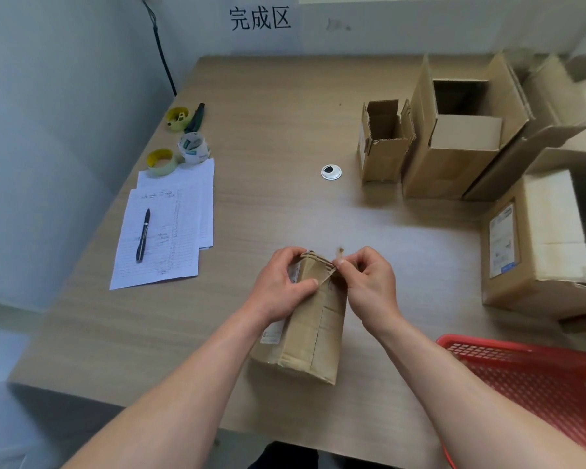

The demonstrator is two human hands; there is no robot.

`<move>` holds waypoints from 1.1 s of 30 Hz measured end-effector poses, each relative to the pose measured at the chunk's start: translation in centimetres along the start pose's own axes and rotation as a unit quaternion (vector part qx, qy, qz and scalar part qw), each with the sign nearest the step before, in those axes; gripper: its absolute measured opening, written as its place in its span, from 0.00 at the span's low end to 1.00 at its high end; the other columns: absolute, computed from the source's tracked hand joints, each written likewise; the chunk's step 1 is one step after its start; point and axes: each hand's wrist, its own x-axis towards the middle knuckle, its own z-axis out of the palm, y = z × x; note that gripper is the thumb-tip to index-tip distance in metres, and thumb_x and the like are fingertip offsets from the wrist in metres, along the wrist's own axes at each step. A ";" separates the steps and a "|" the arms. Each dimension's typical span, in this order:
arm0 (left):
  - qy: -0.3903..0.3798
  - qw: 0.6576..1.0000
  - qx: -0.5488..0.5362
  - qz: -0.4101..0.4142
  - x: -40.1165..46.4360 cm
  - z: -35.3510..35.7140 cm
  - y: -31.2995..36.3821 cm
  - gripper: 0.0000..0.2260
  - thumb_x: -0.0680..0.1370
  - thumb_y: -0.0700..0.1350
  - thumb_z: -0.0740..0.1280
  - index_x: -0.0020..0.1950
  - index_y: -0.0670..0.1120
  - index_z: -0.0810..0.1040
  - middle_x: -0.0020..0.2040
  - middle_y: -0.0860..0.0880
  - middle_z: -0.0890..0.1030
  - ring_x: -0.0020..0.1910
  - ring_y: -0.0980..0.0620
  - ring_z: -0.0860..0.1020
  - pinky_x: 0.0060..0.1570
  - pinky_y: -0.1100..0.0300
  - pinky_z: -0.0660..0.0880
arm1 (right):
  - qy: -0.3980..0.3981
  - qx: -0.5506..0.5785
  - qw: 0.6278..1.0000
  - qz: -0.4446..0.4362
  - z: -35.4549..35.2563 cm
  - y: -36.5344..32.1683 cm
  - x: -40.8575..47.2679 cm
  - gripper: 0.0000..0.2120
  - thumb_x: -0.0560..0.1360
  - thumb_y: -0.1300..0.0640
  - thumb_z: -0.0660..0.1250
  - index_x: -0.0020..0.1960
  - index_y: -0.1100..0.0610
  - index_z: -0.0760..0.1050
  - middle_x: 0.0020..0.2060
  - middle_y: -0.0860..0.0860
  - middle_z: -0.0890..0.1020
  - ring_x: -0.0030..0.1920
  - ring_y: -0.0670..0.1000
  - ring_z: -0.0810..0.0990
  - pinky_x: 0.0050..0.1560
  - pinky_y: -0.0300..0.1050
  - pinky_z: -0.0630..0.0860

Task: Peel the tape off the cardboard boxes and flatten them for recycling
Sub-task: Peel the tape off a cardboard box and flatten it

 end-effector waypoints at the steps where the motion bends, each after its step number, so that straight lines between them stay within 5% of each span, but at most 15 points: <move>1: 0.005 1.000 -0.006 -0.004 -0.1 -0.1 0.0 0.25 0.64 0.50 0.71 0.61 0.50 0.75 0.60 0.51 0.78 0.59 0.57 0.76 0.60 0.65 0.71 | 0.005 0.007 1.000 0.005 0.0 0.0 -0.1 0.11 0.74 0.61 0.72 0.37 0.63 0.73 0.31 0.50 0.76 0.34 0.48 0.73 0.41 0.49 0.73; 7: 0.053 0.994 -0.084 -0.043 -0.8 -0.4 -0.5 0.19 0.65 0.46 0.67 0.55 0.46 0.74 0.46 0.52 0.80 0.40 0.63 0.77 0.48 0.60 0.75 | 0.021 0.107 0.994 0.032 0.8 -1.0 0.1 0.10 0.74 0.63 0.69 0.38 0.56 0.70 0.38 0.62 0.83 0.43 0.59 0.83 0.49 0.59 0.78; 10: 0.076 0.990 -0.100 -0.060 -1.0 -0.2 -0.8 0.16 0.65 0.45 0.66 0.51 0.47 0.74 0.43 0.50 0.81 0.38 0.58 0.77 0.44 0.58 0.75 | 0.019 0.098 0.995 0.017 1.0 -1.3 0.4 0.10 0.75 0.60 0.70 0.38 0.54 0.72 0.35 0.55 0.81 0.40 0.54 0.81 0.49 0.62 0.78; 13: 0.116 0.989 -0.081 -0.048 -1.0 -0.1 -0.9 0.10 0.66 0.47 0.66 0.46 0.47 0.74 0.41 0.50 0.78 0.37 0.54 0.73 0.42 0.56 0.72 | 0.009 0.013 1.000 -0.020 0.8 -1.5 0.1 0.11 0.77 0.57 0.70 0.38 0.53 0.71 0.31 0.44 0.73 0.34 0.45 0.71 0.43 0.53 0.73; 16: 0.143 0.986 -0.077 -0.037 -1.0 -0.2 -0.7 0.07 0.69 0.50 0.66 0.38 0.48 0.72 0.34 0.53 0.73 0.33 0.54 0.69 0.37 0.57 0.68 | 0.010 -0.102 0.993 -0.062 0.9 -2.1 -0.5 0.12 0.78 0.51 0.69 0.39 0.53 0.71 0.30 0.44 0.73 0.34 0.47 0.72 0.42 0.49 0.70; 25: 0.231 0.972 0.011 -0.038 -2.3 -1.2 -2.0 0.16 0.76 0.42 0.70 0.33 0.46 0.67 0.29 0.53 0.71 0.29 0.56 0.67 0.34 0.58 0.63 | -0.008 -0.088 0.991 -0.105 1.7 -4.1 -0.2 0.07 0.79 0.54 0.69 0.42 0.53 0.76 0.32 0.45 0.77 0.36 0.46 0.75 0.42 0.45 0.72; 29: 0.227 0.962 0.140 0.061 -2.5 -2.2 -2.3 0.04 0.72 0.38 0.67 0.42 0.45 0.73 0.42 0.49 0.77 0.41 0.51 0.73 0.43 0.57 0.68 | 0.018 -0.143 0.984 -0.107 1.1 -3.3 -1.1 0.07 0.77 0.52 0.70 0.40 0.49 0.77 0.39 0.45 0.81 0.41 0.47 0.78 0.44 0.46 0.72; 33: 0.051 0.952 0.220 0.209 -1.2 -2.8 -1.5 0.27 0.68 0.42 0.58 0.67 0.45 0.76 0.73 0.47 0.71 0.71 0.47 0.68 0.70 0.58 0.65 | 0.047 -0.105 0.987 -0.111 0.5 -3.3 -2.1 0.10 0.75 0.57 0.72 0.38 0.46 0.76 0.34 0.45 0.80 0.36 0.44 0.76 0.42 0.43 0.72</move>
